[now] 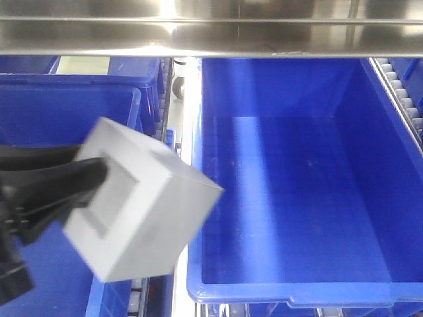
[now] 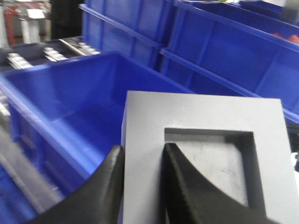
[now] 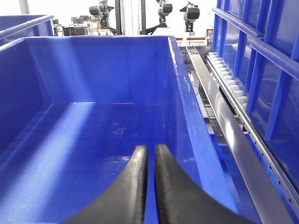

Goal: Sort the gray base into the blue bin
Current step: 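Extend the left gripper with the base over the empty blue bin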

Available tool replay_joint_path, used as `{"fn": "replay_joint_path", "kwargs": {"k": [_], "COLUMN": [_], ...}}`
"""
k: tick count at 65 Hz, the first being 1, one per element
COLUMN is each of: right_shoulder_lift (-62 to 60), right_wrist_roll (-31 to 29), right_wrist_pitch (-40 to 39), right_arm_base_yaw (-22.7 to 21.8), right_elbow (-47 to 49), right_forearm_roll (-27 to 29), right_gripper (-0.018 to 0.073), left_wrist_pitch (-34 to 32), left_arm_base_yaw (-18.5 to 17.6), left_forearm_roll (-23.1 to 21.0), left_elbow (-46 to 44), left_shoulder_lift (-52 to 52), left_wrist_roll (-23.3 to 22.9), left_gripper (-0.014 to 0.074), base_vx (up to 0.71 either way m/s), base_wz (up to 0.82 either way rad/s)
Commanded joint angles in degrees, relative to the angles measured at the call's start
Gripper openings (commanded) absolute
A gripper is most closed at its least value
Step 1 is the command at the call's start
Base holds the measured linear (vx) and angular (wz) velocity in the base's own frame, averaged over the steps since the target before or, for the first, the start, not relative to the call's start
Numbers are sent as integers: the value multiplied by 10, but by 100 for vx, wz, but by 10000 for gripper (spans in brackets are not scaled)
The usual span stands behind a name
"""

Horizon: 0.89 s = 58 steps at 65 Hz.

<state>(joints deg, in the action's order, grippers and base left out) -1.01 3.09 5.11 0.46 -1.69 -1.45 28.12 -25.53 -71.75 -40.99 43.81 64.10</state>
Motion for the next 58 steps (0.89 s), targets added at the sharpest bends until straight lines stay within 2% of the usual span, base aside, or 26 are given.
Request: {"fn": "replay_joint_path", "kwargs": {"k": [1,5,17,32,38,58], "right_shoulder_lift": [-4,-4,-4,-4,-4,-4], "right_wrist_roll": [-4,-4,-4,-4,-4,-4], "right_wrist_pitch": [-42,-42,-42,-42,-42,-42], "right_arm_base_yaw": [-2,-2,-2,-2,-2,-2], "right_elbow": [-1,-1,-1,-1,-1,-1], "right_forearm_roll": [-4,-4,-4,-4,-4,-4], "right_gripper": [-4,-4,-4,-4,-4,-4], "left_wrist_pitch": [-18,-31,-109,-204,-222,-277], "left_arm_base_yaw": [-27,-53,-149,-252,-274,-275], "left_forearm_roll": [-90,-103,-103,-101,-101,-102], "left_elbow": [-18,-18,-29,-119,-174,-284], "left_shoulder_lift": [17,32,87,217,290,504], "left_wrist_roll": [55,69,89,96,109,108], "left_gripper": [150,150,150,150,150,167], "base_vx": [0,0,0,0,0,0], "base_wz": [0,0,0,0,0,0]}}
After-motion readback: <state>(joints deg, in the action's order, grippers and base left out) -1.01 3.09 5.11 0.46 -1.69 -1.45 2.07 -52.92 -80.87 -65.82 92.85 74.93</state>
